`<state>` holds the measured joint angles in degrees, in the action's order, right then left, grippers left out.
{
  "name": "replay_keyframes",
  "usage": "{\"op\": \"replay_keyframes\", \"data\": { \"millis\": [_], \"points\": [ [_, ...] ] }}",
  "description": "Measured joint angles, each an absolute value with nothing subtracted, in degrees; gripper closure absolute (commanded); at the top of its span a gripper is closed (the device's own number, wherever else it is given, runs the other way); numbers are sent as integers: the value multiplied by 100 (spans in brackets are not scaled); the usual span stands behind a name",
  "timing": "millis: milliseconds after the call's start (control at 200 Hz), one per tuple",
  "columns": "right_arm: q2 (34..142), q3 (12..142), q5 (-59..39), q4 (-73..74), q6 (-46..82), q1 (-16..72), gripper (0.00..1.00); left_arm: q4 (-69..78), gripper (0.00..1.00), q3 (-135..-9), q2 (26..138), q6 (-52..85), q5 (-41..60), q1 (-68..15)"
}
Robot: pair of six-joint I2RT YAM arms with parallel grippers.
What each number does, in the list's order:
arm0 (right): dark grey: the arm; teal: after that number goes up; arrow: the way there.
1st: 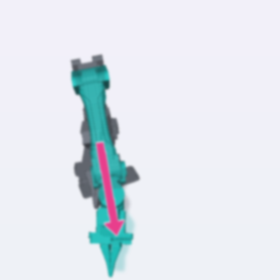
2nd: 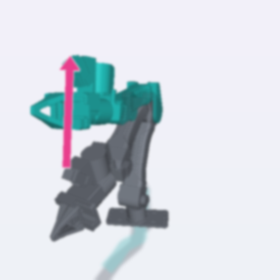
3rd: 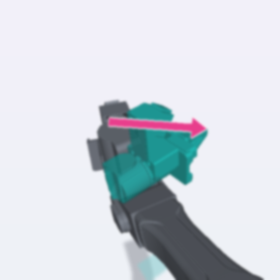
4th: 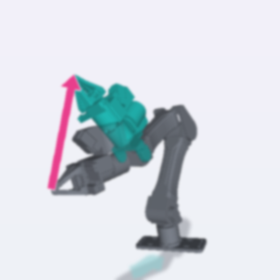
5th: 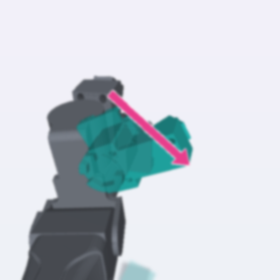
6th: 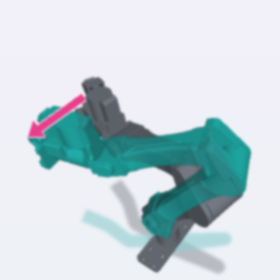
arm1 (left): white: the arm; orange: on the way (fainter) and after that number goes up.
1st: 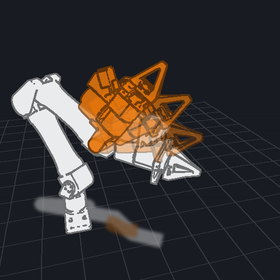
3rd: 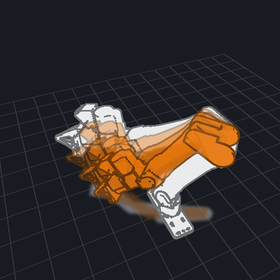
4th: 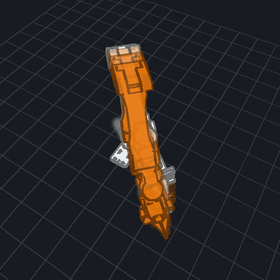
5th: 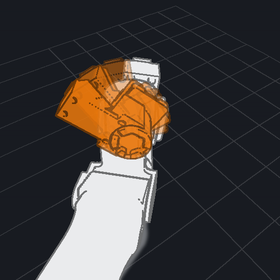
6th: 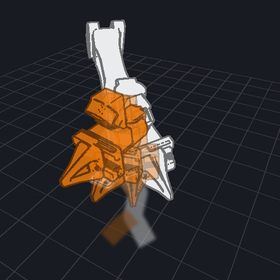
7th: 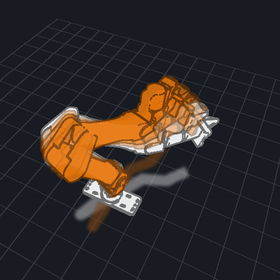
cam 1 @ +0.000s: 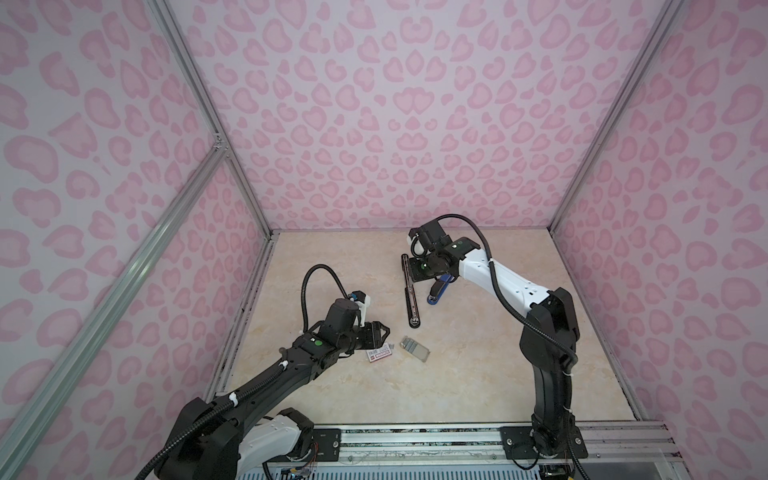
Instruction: Load the staples into the stapler
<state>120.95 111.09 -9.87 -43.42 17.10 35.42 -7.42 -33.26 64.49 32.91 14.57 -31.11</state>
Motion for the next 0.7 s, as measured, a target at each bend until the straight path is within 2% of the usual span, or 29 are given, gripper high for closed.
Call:
{"op": "replay_keyframes", "data": {
  "millis": [300, 700],
  "points": [
    [12925, 11826, -711, -4810, 1688, 3557, 85, -760, 43, -3299, 6436, 3291, 1455, -3107],
    [13524, 12322, -600, -5030, 1671, 3562, 85, -766, 43, -3299, 6510, 3295, 1455, -3098]
  ]
}}
